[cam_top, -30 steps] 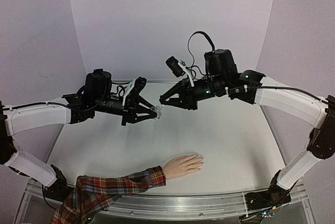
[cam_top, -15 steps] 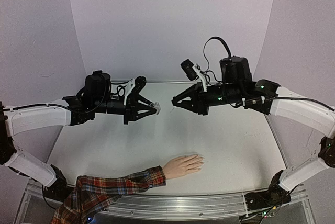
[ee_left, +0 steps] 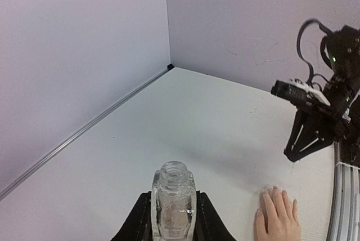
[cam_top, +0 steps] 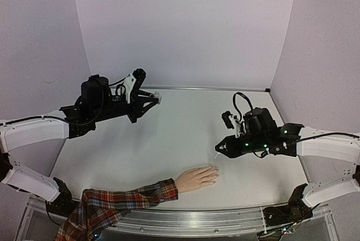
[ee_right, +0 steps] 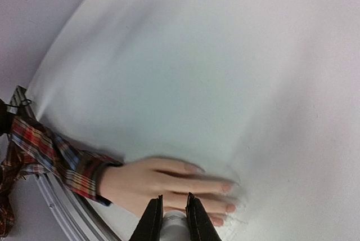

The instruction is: Paint the nails

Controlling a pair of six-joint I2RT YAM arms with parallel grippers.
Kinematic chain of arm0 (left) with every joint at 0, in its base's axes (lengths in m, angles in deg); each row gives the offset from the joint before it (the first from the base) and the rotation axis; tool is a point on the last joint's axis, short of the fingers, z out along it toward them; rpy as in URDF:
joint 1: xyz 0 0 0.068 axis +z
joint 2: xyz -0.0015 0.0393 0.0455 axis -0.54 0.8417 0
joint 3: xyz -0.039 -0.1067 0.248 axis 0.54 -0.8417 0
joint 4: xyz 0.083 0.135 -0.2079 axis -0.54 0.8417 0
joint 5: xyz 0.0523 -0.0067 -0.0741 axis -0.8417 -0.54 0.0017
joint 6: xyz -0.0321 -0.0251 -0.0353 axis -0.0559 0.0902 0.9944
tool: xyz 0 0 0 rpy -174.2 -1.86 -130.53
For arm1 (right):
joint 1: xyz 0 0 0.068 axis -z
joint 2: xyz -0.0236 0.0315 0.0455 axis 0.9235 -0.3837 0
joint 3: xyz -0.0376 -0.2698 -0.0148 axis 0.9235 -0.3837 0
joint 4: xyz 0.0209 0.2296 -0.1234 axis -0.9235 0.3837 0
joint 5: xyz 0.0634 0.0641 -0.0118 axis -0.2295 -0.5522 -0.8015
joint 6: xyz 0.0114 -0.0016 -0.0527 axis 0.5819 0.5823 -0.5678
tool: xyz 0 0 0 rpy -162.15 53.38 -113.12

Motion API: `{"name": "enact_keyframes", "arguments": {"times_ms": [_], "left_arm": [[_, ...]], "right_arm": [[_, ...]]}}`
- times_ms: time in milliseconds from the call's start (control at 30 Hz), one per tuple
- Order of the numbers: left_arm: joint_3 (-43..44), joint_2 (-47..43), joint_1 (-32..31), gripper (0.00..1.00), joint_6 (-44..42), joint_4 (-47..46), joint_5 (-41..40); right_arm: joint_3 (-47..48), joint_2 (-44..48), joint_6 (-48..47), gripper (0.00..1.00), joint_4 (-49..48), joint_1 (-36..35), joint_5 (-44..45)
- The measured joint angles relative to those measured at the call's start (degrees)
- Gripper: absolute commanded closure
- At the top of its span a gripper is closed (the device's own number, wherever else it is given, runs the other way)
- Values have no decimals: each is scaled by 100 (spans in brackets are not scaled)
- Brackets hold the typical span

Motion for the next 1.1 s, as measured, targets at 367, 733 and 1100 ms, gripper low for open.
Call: {"name": "enact_keyframes", "arguments": {"times_ms": [367, 733, 1100], "left_arm": [[68, 169, -13, 100, -209, -245, -473], [-153, 26, -17, 100, -393, -487, -676], [-153, 24, -17, 100, -408, -498, -691]], "right_arm": [[-1039, -37, 227, 100, -558, -716, 690], [-1137, -255, 256, 100, -887, -1141, 1217], [-1144, -198, 422, 100, -766, -1367, 1444]]}}
